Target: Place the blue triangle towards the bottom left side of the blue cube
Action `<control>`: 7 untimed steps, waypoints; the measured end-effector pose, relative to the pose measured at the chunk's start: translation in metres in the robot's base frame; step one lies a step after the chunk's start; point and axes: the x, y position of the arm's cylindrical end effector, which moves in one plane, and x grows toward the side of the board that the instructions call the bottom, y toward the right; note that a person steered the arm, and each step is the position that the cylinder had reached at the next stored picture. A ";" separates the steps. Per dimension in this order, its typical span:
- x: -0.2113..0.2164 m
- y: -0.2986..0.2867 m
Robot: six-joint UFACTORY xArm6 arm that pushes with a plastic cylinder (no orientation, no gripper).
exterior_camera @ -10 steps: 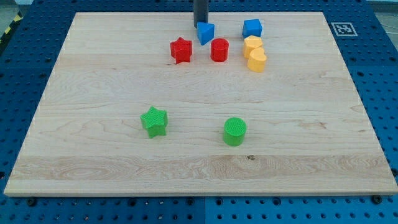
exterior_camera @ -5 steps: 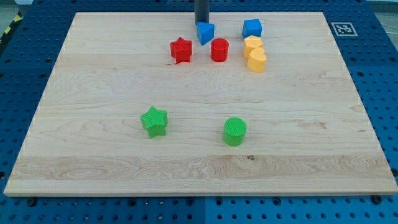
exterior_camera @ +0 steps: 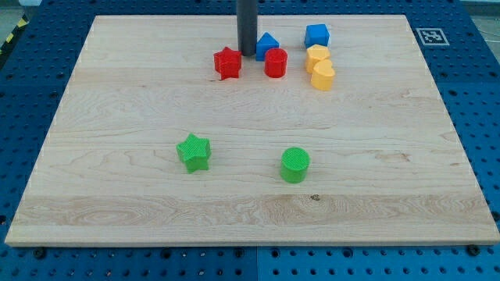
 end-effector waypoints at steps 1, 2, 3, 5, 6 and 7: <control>0.000 0.014; 0.000 0.028; 0.000 0.038; 0.000 0.052; 0.000 0.062; 0.000 0.065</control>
